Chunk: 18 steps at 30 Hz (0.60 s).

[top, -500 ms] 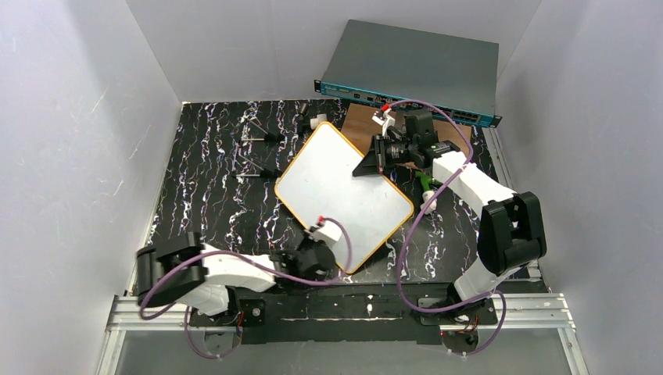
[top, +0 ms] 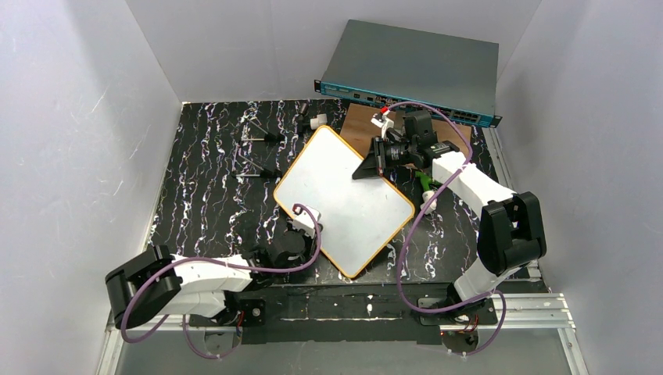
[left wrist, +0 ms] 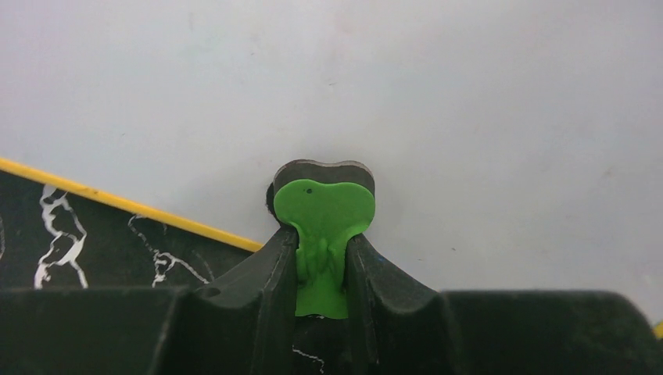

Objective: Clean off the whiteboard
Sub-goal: Erase the whiteboard at the center of the board.

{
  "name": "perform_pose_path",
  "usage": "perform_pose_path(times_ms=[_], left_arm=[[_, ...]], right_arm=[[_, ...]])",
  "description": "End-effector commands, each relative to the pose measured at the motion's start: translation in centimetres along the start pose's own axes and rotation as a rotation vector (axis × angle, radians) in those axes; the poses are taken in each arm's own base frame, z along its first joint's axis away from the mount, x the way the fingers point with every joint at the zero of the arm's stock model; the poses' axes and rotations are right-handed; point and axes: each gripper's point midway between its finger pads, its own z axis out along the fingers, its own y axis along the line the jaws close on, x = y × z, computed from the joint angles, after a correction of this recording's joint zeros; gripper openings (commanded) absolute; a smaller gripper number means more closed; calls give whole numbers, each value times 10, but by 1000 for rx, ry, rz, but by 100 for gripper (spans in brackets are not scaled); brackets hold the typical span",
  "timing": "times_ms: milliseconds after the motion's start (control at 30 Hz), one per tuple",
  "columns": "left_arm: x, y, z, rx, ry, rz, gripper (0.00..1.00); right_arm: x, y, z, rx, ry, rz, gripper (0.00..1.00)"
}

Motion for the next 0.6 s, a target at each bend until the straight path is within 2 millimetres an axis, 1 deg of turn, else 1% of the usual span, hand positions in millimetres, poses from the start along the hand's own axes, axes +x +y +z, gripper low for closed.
perform_pose_path(times_ms=[0,67,167,300,467,567], left_arm=[[-18,-27,6,156,-81,-3,0],[-16,-40,7,219,-78,-7,0],[-5,-56,9,294,-49,-31,0],[9,-70,10,327,-22,-43,0],[20,-87,8,349,-3,-23,0],[28,-88,7,337,4,-16,0]], right_arm=[[-7,31,-6,-111,-9,-25,1],[-8,31,-6,-114,-8,-26,1],[-8,32,-7,-115,-11,-29,1],[-8,31,-7,-115,-9,-28,1],[-8,31,-6,-117,-6,-23,1],[-8,32,-6,-119,-7,-25,1]])
